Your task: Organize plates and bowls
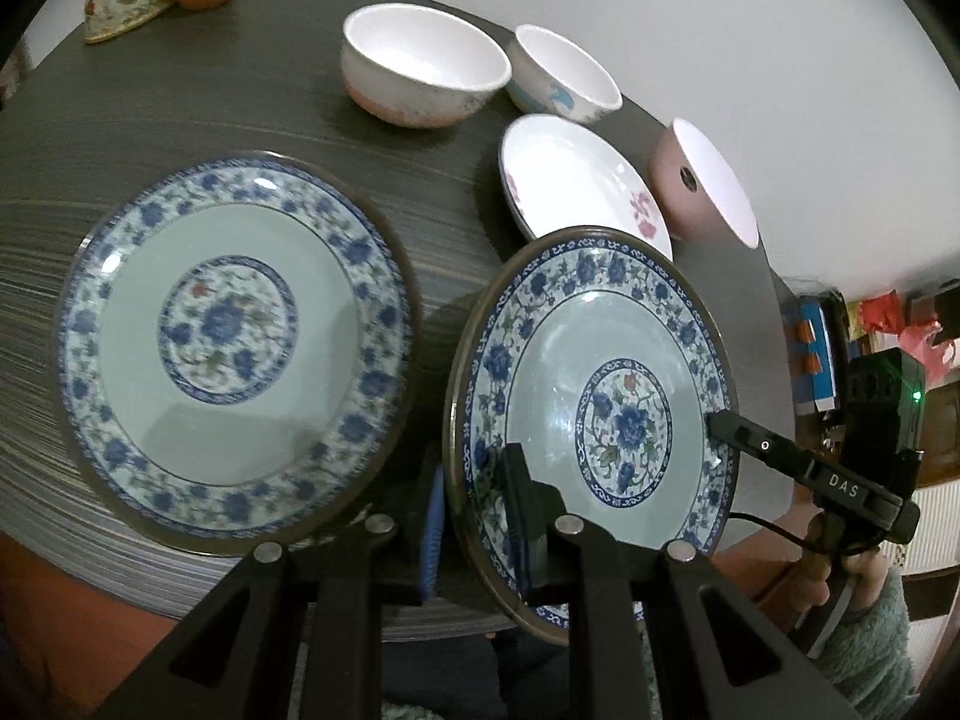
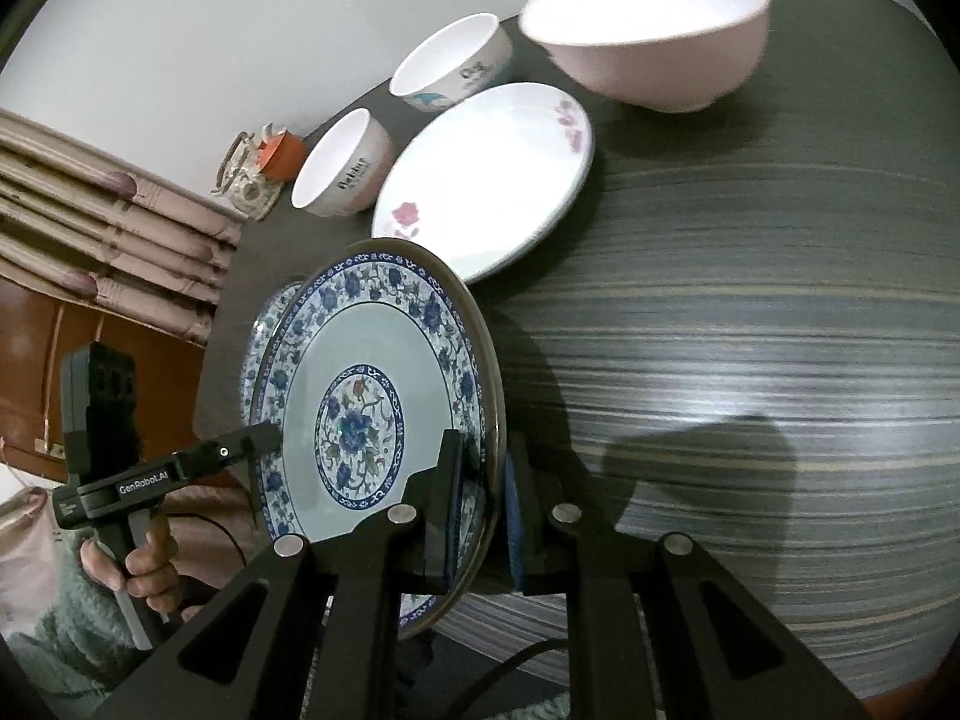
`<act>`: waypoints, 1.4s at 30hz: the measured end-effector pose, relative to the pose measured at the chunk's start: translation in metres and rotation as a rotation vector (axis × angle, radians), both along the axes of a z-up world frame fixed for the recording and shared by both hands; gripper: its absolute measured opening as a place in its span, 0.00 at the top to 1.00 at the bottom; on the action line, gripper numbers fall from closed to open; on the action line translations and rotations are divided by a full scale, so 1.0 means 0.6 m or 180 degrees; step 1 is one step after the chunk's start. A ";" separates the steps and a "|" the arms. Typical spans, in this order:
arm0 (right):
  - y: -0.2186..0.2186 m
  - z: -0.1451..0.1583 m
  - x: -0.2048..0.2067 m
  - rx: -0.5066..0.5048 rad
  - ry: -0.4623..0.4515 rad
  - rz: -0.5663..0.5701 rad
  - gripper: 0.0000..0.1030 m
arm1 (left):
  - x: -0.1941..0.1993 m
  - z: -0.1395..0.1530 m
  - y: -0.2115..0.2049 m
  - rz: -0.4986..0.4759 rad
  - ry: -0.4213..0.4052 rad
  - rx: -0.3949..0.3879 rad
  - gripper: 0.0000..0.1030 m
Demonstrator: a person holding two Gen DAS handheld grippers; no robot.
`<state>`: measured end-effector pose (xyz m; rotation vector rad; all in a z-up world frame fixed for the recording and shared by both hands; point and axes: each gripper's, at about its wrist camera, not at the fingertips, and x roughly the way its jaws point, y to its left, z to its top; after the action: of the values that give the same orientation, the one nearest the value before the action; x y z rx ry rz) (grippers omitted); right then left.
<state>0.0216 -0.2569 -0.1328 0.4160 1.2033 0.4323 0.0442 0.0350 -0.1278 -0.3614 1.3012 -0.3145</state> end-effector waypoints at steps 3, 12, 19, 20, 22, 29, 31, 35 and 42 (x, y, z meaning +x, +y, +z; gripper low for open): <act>0.017 0.010 0.006 -0.0022 -0.0026 0.0030 0.87 | 0.003 0.011 0.023 0.0043 -0.0033 0.0015 0.82; 0.099 0.040 0.040 -0.0020 -0.0102 0.0208 0.87 | 0.009 0.048 0.113 0.0234 -0.0175 0.0065 0.82; 0.172 0.049 0.065 -0.0008 -0.0120 0.0362 0.87 | 0.007 0.062 0.189 0.0407 -0.0202 0.0092 0.82; 0.181 0.049 0.068 -0.0006 -0.0119 0.0372 0.87 | 0.008 0.063 0.202 0.0431 -0.0209 0.0104 0.82; 0.201 0.048 0.074 0.0004 -0.0108 0.0397 0.87 | 0.008 0.063 0.220 0.0461 -0.0212 0.0131 0.82; 0.264 0.023 0.092 0.0009 -0.0004 0.0484 0.87 | 0.015 0.042 0.269 0.0576 -0.0128 0.0187 0.82; 0.274 0.013 0.096 -0.0002 0.0038 0.0504 0.87 | 0.017 0.033 0.279 0.0604 -0.0102 0.0189 0.82; 0.294 -0.005 0.104 -0.0029 0.0119 0.0530 0.87 | 0.020 0.014 0.293 0.0626 -0.0033 0.0171 0.82; 0.313 -0.027 0.120 -0.0070 0.0208 0.0522 0.87 | 0.031 -0.008 0.303 0.0640 0.0046 0.0170 0.82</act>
<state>0.0936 -0.0689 -0.1492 0.3157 1.3099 0.5496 0.0626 0.2168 -0.1326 -0.4459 1.2733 -0.1075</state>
